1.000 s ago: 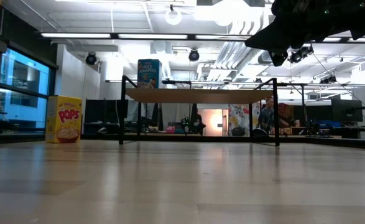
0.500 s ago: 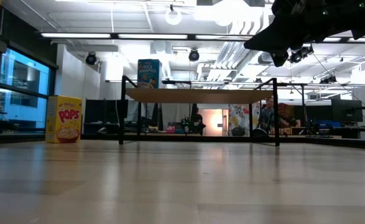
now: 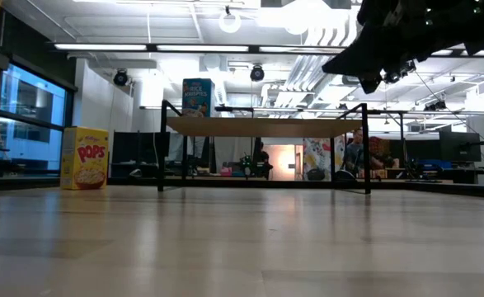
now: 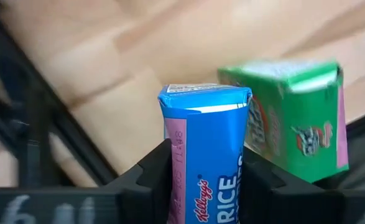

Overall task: Stack cereal on shelf
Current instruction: Put the blue cereal box on the shelf aligned with the other blue cereal box

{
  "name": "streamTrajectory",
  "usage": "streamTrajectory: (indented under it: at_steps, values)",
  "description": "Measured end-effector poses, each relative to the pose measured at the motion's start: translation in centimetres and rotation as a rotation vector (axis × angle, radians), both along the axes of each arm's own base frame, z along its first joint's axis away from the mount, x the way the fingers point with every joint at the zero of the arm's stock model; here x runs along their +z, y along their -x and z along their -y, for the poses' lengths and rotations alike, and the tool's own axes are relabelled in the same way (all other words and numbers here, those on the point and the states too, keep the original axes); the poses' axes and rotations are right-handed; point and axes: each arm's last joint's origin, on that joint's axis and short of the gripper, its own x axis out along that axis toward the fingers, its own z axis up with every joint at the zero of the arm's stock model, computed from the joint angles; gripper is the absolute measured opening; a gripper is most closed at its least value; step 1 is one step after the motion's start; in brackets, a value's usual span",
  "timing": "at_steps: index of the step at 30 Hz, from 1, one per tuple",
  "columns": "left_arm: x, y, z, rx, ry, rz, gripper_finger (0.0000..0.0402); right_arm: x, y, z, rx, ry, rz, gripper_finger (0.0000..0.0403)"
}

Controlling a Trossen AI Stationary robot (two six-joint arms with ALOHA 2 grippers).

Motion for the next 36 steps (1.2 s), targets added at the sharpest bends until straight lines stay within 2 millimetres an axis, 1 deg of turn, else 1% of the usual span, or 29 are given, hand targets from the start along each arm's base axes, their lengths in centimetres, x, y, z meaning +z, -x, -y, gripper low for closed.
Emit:
streamTrajectory:
  at_steps: [3, 5, 10, 14, 16, 18, 22, 25, 28, 32, 36]
  values:
    - [1.5, 0.9, -1.8, 0.023, -0.035, 0.04, 0.0112, -0.4, -0.2, 0.0, 0.0, 0.001, -0.022, 0.0]
    - [2.5, 1.4, -2.9, 0.029, -0.057, 0.106, 0.0111, -0.6, -0.4, 0.0, 0.0, 0.004, -0.029, 0.0]
    - [5.0, 2.1, -6.0, 0.061, -0.137, 0.351, 0.0111, -0.4, -0.5, 0.0, 0.002, 0.008, -0.006, 0.0]
    - [6.6, 1.6, -8.2, 0.041, -0.262, 0.576, 0.0111, -0.1, -0.6, 0.0, 0.003, 0.01, 0.029, 0.0]
    - [7.2, 0.9, -9.1, 0.009, -0.323, 0.641, 0.0111, 0.1, -0.6, 0.0, 0.008, 0.023, 0.049, 0.0]
    - [7.7, -0.2, -9.9, -0.025, -0.361, 0.672, 0.0111, 0.4, -0.7, -0.1, 0.014, 0.028, 0.078, 0.0]
    - [8.9, -3.8, -11.4, -0.165, -0.421, 0.731, 0.0111, 0.8, -0.7, -0.1, 0.021, 0.049, 0.113, 0.0]
    - [10.8, -6.5, -13.2, -0.281, -0.494, 0.793, 0.0111, 0.8, -0.7, -0.1, 0.021, 0.049, 0.118, 0.0]
    - [12.9, -8.1, -15.5, -0.383, -0.615, 0.781, 0.011, 0.8, -0.7, -0.1, 0.022, 0.047, 0.115, 0.0]
    - [14.9, -9.4, -18.7, -0.457, -0.794, 0.68, 0.011, 0.7, -0.7, -0.1, 0.022, 0.047, 0.103, 0.0]
    - [15.3, -10.4, -21.6, -0.521, -0.883, 0.564, 0.011, 0.6, -0.7, -0.1, 0.023, 0.047, 0.094, 0.0]
